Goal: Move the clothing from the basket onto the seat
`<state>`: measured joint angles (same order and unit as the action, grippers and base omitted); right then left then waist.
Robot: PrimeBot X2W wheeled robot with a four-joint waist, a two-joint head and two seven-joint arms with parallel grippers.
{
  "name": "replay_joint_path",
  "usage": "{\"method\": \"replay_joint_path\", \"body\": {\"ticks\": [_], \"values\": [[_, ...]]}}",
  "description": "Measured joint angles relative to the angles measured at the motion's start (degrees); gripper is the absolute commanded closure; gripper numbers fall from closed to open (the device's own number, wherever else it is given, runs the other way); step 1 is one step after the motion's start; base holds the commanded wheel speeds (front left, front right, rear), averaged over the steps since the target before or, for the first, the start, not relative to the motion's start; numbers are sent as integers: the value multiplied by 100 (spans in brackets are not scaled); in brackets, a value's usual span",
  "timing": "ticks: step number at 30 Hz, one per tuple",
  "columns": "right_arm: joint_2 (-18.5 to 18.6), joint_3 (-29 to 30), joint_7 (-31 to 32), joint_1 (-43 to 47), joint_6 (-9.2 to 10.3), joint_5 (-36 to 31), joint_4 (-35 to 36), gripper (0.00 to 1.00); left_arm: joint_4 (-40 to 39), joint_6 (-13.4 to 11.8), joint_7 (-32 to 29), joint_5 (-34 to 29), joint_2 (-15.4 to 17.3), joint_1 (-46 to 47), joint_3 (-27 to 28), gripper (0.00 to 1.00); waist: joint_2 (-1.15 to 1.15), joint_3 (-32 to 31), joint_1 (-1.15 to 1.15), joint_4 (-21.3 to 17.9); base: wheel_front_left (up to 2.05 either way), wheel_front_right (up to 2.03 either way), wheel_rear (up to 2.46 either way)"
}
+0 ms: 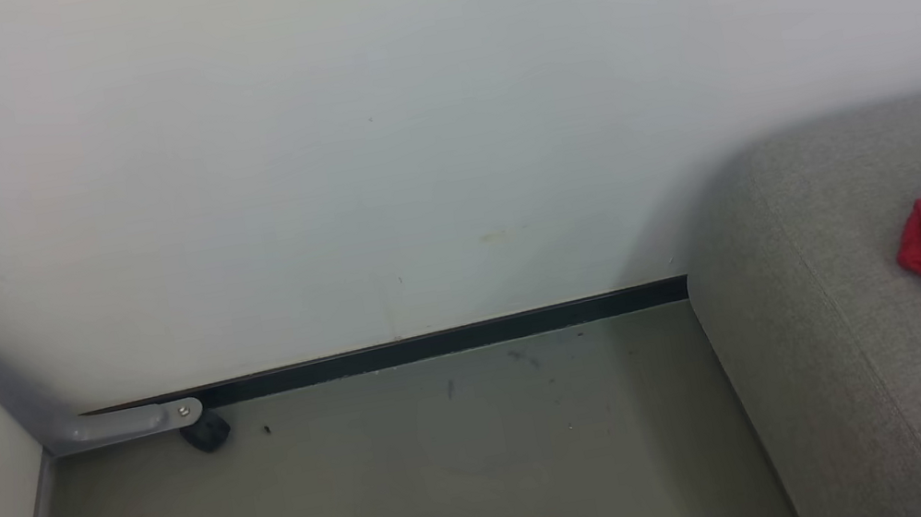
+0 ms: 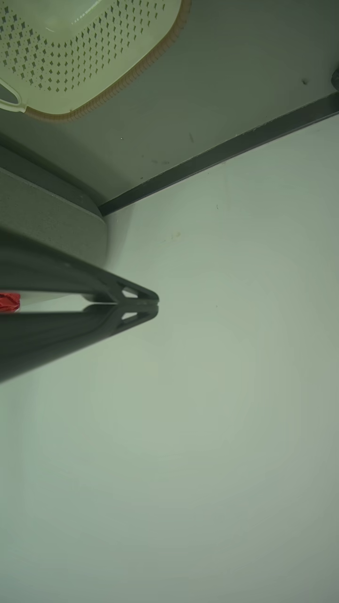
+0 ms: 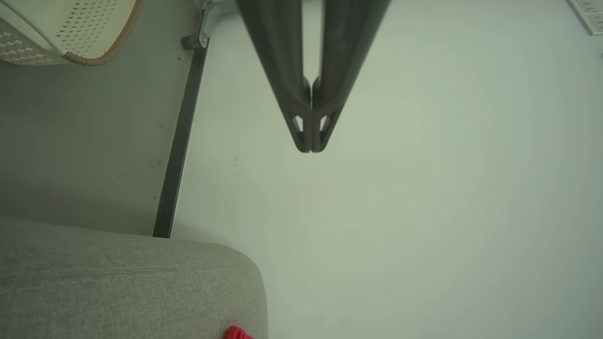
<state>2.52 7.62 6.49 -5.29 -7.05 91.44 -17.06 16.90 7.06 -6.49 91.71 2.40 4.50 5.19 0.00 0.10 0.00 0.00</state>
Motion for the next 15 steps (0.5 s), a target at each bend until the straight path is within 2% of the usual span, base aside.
{"method": "replay_joint_path", "body": {"ticks": [15], "values": [[0,0,0,0,0,0,1,100,1,0,0,0,-1,0,0,100,0,0,0,0,0,0,0]]}}
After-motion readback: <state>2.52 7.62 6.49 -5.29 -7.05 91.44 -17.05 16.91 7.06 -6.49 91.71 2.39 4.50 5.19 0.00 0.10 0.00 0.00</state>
